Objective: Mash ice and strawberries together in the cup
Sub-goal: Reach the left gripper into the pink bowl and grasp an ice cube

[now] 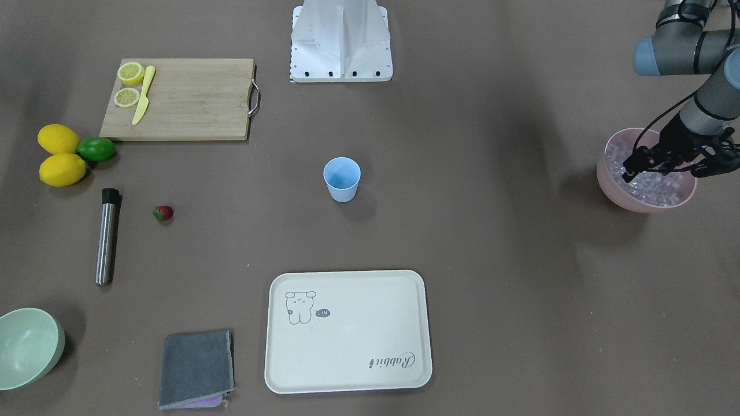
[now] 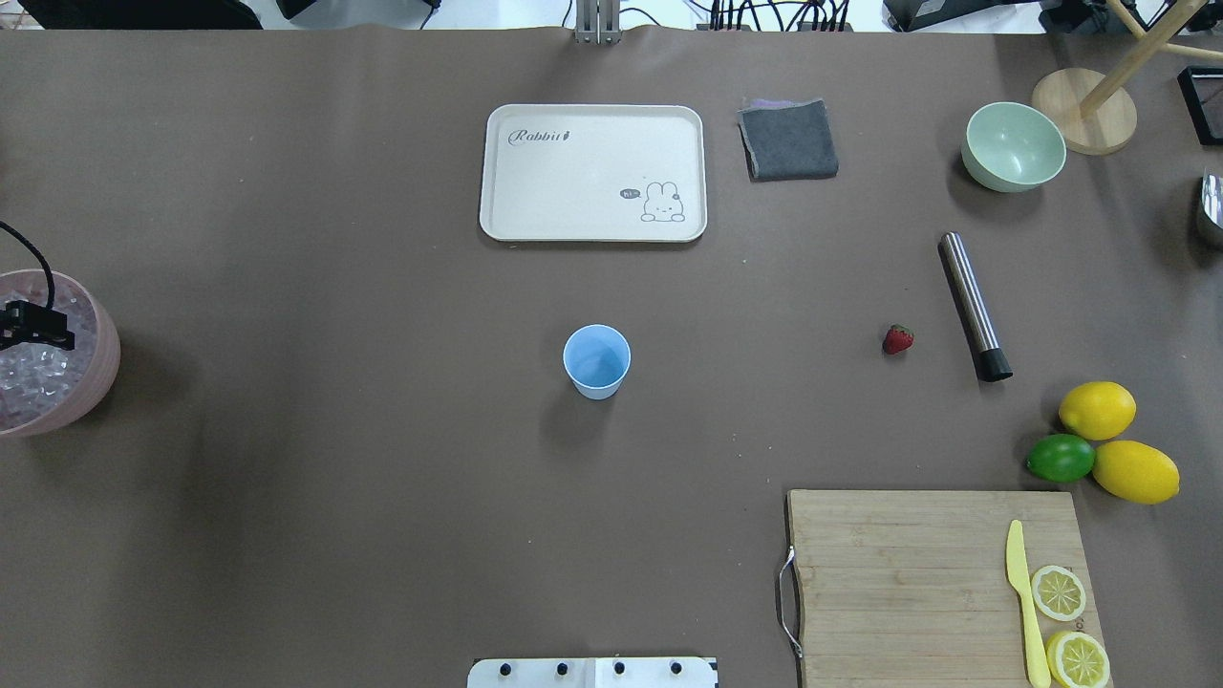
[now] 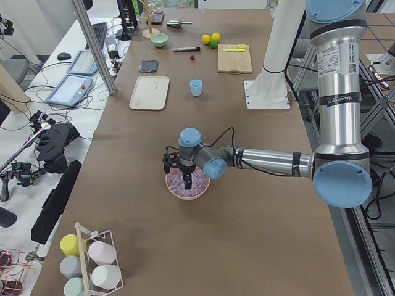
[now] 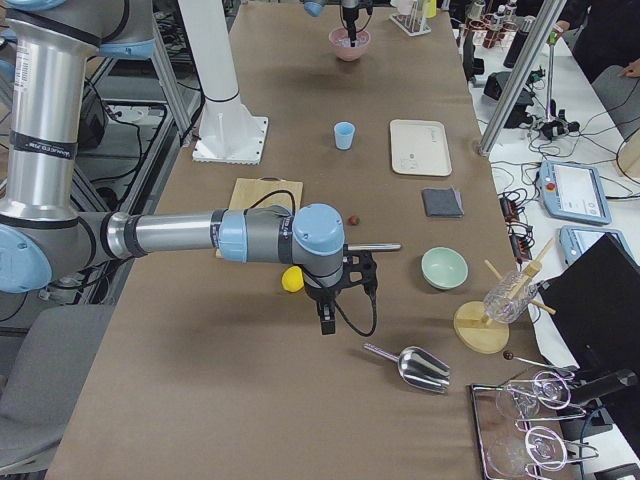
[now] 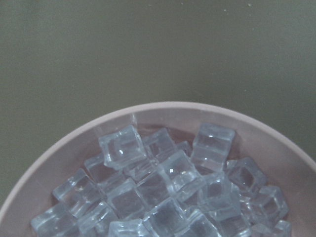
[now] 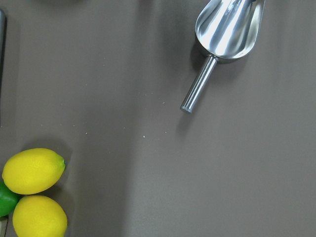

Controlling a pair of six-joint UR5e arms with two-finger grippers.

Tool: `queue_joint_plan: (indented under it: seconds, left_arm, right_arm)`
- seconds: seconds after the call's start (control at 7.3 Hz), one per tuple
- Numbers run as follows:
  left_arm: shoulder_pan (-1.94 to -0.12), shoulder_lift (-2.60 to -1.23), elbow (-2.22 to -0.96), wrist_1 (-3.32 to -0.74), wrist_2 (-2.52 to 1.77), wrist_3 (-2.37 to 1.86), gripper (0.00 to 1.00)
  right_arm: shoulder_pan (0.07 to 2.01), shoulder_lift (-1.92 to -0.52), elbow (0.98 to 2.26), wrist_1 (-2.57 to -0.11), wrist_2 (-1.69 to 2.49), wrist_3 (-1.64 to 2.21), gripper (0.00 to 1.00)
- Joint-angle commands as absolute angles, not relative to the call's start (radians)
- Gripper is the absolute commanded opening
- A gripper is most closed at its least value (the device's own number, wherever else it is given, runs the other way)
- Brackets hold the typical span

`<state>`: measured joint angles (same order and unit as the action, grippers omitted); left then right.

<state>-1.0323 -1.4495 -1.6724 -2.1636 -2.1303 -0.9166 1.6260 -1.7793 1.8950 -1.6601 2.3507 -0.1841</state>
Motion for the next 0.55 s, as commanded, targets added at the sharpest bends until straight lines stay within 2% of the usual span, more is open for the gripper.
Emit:
queue_joint_plan:
  seconds: [0.0,0.14,0.41]
  left_arm:
    - [-1.028,-1.450,-1.672,-2.168,-2.122,-0.922,0.65]
    - [-1.028,-1.445,-1.671,-2.168,-2.121,-0.920,0.31]
    - [-1.028,-1.439,-1.677,-2.168,-2.120,-0.920,0.00]
  right_arm:
    - [1.626,-1.781,1.894,-1.661,2.350,-0.184,1.00]
    - [1.628,-1.779,1.898,-1.663,2.352,-0.184,1.00]
    - [1.628,-1.781,1.893,-1.666,2.361,-0.183,1.00]
